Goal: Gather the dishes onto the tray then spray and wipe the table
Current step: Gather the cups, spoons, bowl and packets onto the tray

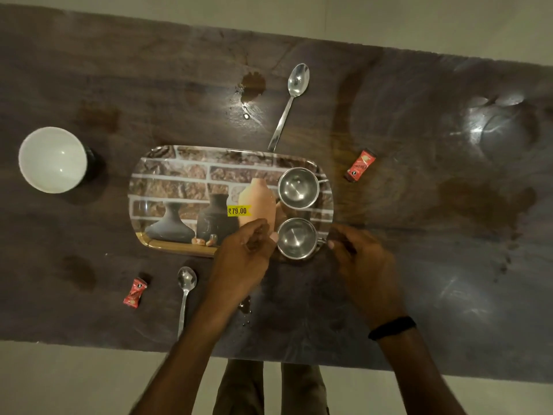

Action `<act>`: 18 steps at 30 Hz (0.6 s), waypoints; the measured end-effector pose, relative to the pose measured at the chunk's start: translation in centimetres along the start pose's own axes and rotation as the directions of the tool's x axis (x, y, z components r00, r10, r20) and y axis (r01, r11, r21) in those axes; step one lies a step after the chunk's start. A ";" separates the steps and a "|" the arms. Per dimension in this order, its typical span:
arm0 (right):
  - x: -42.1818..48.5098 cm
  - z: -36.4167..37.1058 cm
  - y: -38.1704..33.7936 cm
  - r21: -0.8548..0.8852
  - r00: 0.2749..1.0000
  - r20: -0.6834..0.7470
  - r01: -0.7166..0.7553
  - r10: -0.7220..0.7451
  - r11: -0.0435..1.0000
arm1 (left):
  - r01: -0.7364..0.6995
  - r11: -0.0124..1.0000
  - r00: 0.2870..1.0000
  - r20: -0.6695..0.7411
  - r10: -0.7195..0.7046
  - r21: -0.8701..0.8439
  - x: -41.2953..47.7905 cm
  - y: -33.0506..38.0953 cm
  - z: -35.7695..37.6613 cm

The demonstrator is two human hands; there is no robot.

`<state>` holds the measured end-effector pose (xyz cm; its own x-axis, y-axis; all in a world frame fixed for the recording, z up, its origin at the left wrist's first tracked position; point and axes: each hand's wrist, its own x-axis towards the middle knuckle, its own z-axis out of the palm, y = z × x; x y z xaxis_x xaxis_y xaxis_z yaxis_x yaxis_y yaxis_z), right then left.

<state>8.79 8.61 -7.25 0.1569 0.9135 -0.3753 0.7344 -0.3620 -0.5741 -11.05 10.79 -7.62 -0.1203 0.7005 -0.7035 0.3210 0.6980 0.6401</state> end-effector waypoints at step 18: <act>24.8 0.0 -10.6 0.059 0.995 -0.075 -0.062 0.066 0.996 | -0.185 0.911 0.950 -0.171 0.262 0.368 15.1 11.5 0.6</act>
<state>4.83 35.11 -10.47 0.2545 0.8990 -0.3565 0.6829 -0.4281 -0.5920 -8.64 29.32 -11.09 -0.1914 0.8734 -0.4478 0.6604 0.4521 0.5996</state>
